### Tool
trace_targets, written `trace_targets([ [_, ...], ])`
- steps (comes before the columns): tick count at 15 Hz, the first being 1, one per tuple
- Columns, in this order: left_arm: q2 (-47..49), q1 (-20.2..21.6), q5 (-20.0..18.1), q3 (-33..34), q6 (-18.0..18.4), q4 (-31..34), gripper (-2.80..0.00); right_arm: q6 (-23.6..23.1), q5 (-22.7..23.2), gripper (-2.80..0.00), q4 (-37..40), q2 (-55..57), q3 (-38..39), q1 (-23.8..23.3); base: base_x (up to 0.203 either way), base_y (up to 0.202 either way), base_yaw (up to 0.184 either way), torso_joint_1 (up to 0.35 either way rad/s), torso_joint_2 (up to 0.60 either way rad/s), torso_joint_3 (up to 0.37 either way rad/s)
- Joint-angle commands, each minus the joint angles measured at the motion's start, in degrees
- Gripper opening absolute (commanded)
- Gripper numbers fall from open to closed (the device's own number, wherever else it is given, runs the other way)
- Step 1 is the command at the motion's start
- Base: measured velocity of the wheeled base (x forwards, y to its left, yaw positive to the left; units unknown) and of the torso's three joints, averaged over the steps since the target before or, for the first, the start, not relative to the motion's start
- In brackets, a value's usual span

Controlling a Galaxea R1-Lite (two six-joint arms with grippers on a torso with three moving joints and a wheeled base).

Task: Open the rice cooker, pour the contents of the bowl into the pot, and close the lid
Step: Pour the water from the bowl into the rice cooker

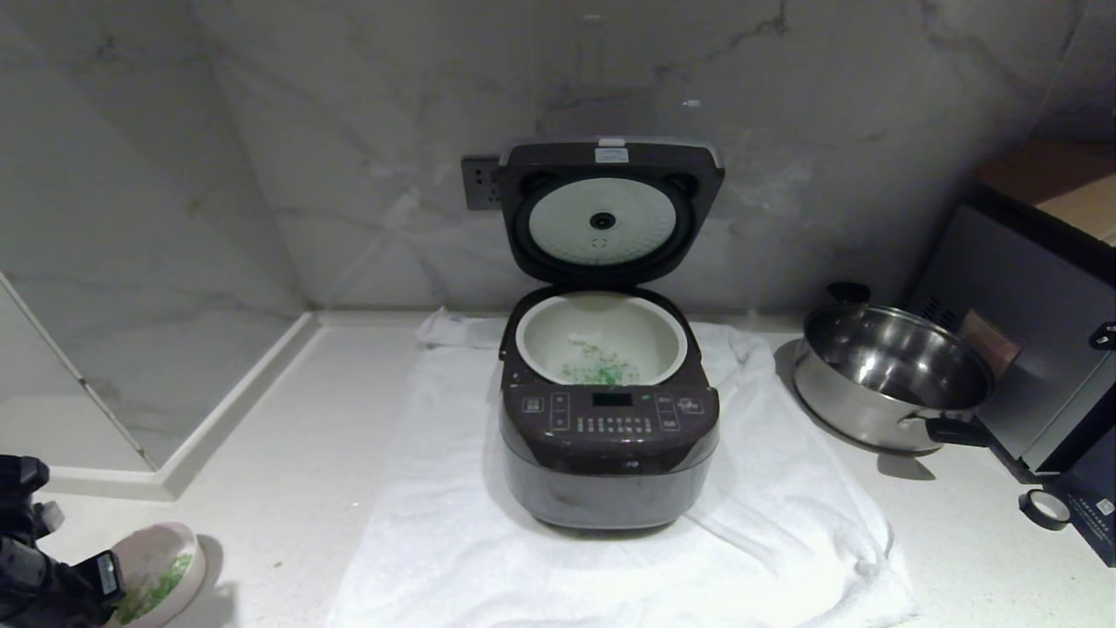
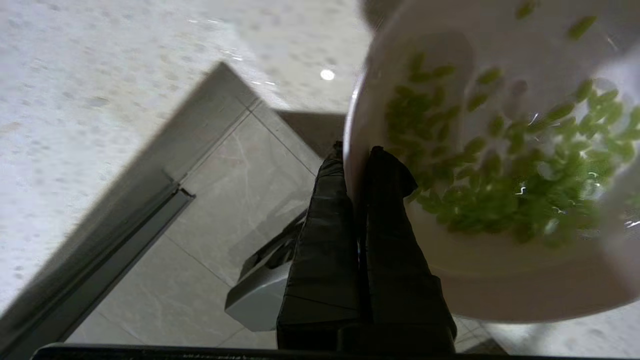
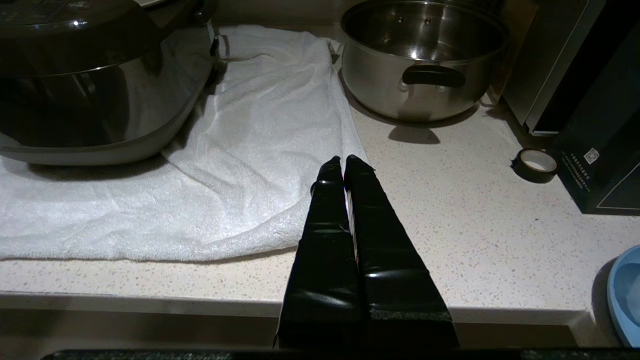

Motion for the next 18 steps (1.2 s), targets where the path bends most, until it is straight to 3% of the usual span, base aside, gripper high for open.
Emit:
trace_targets([
  [1,-0.7,-5.4,0.0,0.8,-2.3,-0.1,-2.80,0.0,0.0,-2.80,0.0,0.0,0.0,0.0,0.000,0.000,0.000,0.000,0.00,0.000],
  [7,-1.2,-20.0,0.3,0.0,-13.5,0.8,-2.80,0.0,0.0,-2.80,0.0,0.0,0.0,0.0,0.000,0.000,0.000,0.000,0.00,0.000],
  [16,-4.5,-28.7,-0.3,-16.6,-17.8,21.6,-2.80,0.0,0.0,-2.80,0.0,0.0,0.0,-0.1,0.000,0.000,0.000,0.000,0.00,0.000],
  [18,-5.7,-29.4,-2.2,-19.3,-18.4,24.8,-2.80,0.0,0.0,-2.80,0.0,0.0,0.0,0.0,0.000,0.000,0.000,0.000,0.00,0.000],
])
